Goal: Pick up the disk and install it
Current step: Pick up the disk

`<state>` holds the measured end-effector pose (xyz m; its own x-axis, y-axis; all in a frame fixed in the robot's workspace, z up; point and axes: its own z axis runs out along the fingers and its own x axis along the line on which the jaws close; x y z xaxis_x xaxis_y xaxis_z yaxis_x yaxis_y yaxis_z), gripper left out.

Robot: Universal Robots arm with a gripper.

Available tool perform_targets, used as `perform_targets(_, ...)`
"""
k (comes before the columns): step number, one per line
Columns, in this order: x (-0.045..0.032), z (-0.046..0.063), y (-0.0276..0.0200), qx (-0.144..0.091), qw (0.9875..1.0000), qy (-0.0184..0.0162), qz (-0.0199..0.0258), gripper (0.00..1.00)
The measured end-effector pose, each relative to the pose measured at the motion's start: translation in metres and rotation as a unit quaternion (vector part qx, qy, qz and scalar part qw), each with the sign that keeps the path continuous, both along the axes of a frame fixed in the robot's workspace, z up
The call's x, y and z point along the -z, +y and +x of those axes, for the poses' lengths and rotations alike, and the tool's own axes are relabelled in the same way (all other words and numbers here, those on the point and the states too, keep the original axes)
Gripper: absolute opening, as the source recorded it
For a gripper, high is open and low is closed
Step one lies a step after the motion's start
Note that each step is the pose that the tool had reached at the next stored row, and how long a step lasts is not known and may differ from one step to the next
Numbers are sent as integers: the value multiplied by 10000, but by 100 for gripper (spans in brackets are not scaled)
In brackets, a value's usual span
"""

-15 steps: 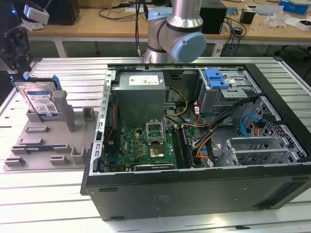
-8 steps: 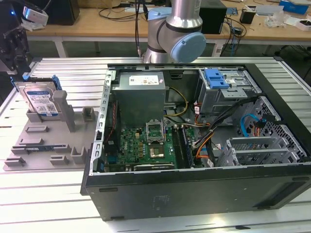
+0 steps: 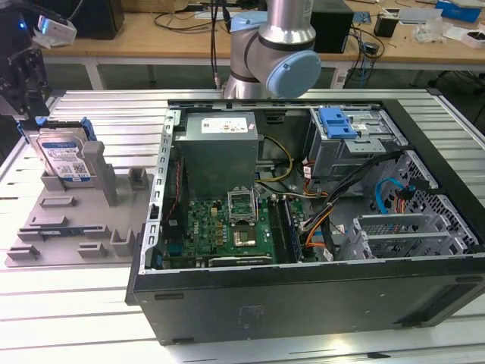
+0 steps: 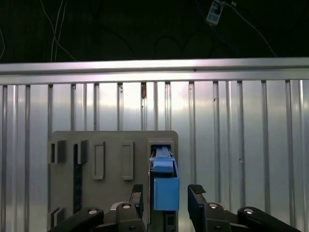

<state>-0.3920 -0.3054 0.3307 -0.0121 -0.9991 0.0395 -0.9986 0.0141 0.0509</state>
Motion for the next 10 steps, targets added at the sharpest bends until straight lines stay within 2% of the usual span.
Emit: perform_targets(10,88,0,-1,0,10000,0,0,50)
